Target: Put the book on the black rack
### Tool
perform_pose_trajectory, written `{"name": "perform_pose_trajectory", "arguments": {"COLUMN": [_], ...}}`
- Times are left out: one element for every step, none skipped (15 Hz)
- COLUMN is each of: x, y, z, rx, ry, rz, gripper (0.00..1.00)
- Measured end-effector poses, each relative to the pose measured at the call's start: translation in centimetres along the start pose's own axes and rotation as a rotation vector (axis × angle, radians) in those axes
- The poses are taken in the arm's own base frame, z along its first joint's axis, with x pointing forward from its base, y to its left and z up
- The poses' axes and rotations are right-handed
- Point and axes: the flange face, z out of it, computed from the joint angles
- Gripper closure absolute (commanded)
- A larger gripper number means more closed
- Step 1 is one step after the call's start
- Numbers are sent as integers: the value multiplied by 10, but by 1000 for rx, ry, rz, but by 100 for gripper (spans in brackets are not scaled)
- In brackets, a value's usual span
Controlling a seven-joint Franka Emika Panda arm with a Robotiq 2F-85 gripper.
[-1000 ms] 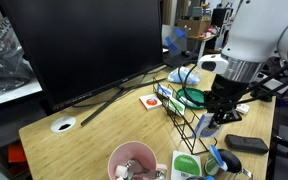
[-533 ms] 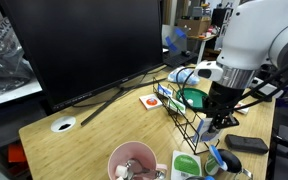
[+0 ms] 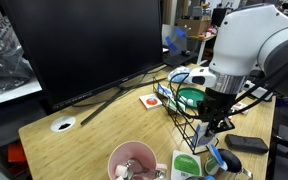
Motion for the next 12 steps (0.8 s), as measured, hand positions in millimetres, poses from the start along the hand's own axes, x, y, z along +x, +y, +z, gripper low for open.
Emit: {"name": "perform_pose_trajectory", "arguments": {"x": [1,2,3,4,4,5,5,4,3,2,2,1], "y": [1,2,4,6,8,10,12,15,18,20,24,26], "z": [3,6,8,11,14,16,17,19,19,20,20,19], "rx": [5,10,15,20,24,29,34,39,43,48,50,53], "ry": [-2,-5,-7,-10,-12,-15,-17,-20,-22,-24,-26,-27], "rz": [-15,-29,-43,-57,-69,-80,-89,-95,-100,-102,-101,-99], "gripper": [96,96,96,96,96,95,60,60,54,48,39,33]}}
